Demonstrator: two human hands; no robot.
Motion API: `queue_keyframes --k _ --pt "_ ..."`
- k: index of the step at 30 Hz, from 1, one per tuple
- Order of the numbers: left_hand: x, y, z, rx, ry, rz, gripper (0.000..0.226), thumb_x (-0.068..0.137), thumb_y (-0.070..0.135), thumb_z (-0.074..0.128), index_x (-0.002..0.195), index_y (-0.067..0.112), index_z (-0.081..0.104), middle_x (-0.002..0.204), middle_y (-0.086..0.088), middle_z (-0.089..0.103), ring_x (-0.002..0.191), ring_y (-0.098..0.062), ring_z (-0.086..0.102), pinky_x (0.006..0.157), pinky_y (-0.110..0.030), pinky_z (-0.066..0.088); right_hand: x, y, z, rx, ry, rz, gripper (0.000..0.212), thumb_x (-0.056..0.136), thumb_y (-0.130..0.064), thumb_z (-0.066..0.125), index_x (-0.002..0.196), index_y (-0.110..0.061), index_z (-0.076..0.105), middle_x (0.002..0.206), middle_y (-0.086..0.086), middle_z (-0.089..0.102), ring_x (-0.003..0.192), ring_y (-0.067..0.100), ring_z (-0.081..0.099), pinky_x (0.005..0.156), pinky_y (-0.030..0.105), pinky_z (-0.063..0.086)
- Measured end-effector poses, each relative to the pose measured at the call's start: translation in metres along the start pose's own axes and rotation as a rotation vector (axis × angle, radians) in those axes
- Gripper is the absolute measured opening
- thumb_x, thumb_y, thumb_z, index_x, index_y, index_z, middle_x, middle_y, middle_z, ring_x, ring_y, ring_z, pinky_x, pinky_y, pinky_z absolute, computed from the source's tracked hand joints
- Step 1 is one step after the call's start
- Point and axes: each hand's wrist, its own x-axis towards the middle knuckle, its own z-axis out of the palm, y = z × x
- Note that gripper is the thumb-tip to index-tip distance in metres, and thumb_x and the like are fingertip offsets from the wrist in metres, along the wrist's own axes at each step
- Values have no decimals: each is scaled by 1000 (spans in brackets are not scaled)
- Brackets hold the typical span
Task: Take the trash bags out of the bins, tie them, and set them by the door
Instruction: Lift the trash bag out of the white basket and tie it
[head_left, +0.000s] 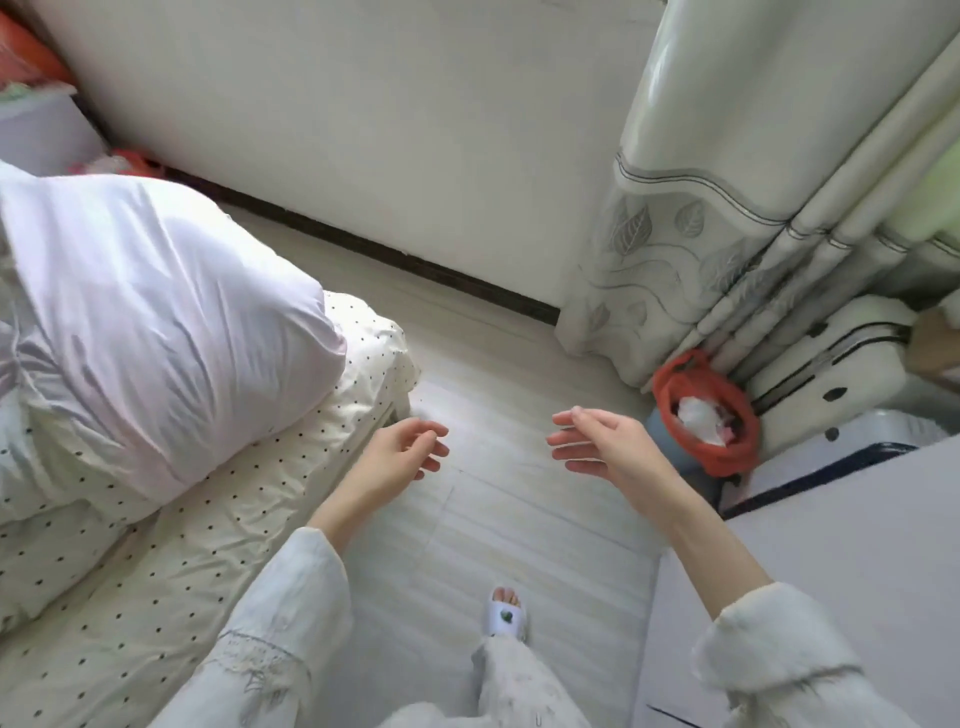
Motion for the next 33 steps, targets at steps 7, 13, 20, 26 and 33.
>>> queue_keyframes --k 7,13,20,26,33 --pt "140 76 -33 -76 145 -32 19 95 13 40 101 16 58 87 -3 64 74 -13 59 69 -22 44 168 -121 -21 -87 -144 -56 26 97 -28 43 95 -15 65 84 3 70 75 16 66 73 26 51" --pt "280 108 -78 -159 230 -59 18 95 12 41 96 17 58 86 -3 61 73 -14 57 66 -21 44 320 -200 7 -128 -246 -52 26 97 -27 44 99 -12 64 87 6 69 75 16 64 74 26 51" --pt "449 163 -175 -221 345 -55 20 95 14 41 92 23 58 87 0 62 73 -11 59 70 -22 45 495 -318 65 -177 -327 -43 29 95 -25 46 107 -5 64 92 11 69 83 24 63 83 33 52" --pt "544 194 -267 -246 444 -70 18 95 11 40 100 15 57 83 3 61 71 -9 58 66 -18 44 610 -409 131 -251 -440 -54 28 94 -25 47 106 -7 64 90 9 70 82 21 65 68 20 54" --pt "645 188 -383 -325 637 -159 18 95 10 40 98 16 56 83 2 61 72 -12 58 68 -21 43 755 -495 246 -373 -622 -89 25 94 -29 47 100 -13 66 89 5 72 81 20 67 81 29 54"
